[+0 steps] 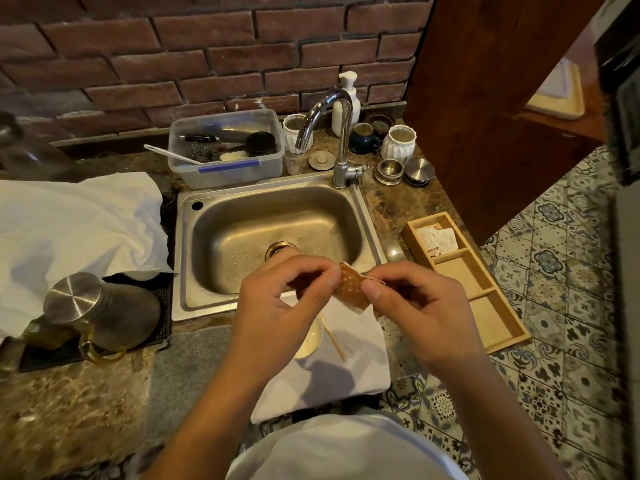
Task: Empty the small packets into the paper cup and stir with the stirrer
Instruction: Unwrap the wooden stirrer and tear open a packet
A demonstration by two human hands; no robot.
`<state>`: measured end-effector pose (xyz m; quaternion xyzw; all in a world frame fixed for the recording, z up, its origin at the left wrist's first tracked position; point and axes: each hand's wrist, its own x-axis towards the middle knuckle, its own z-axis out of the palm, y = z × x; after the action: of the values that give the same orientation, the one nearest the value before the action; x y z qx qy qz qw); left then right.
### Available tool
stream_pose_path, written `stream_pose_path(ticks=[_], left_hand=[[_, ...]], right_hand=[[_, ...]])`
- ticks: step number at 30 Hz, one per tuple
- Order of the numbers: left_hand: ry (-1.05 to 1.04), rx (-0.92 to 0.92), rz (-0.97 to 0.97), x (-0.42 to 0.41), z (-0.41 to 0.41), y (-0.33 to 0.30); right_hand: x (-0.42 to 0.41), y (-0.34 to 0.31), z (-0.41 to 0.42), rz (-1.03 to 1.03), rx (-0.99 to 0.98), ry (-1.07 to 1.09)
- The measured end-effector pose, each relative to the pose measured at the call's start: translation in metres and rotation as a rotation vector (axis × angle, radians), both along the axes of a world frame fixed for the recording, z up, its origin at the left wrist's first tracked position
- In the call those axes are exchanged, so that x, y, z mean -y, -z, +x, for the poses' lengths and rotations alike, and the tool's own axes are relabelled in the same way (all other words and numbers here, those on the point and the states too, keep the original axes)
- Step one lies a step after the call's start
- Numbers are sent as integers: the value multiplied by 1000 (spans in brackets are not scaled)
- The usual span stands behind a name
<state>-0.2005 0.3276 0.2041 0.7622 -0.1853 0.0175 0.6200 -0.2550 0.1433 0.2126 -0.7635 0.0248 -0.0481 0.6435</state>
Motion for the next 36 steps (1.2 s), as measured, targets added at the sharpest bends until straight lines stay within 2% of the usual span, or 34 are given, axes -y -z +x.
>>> stream_pose_path(ticks=[5,11,15,20,25,30,31,36], left_hand=[[43,-9,-64,-1,2,2],[99,-31,-67,1,-1,3],[138,-136,-110,4,-7,3],[134,-161,-69,3,-9,5],[202,-179,78,0,-9,10],[177,-138,146,1,-11,14],[170,-143,146,2,-12,14],[212,-170,140,4,-13,13]], right_hand=[[-2,-3,-3,144,-17,55],[-5,-1,-5,103,-64,68],[-5,-1,-11,356,-129,51],[-3,-8,-12,90,-142,92],[9,-9,-11,-44,-72,64],[9,3,-10,-250,0,115],[8,4,-12,-250,9,113],[4,1,-16,33,-85,-31]])
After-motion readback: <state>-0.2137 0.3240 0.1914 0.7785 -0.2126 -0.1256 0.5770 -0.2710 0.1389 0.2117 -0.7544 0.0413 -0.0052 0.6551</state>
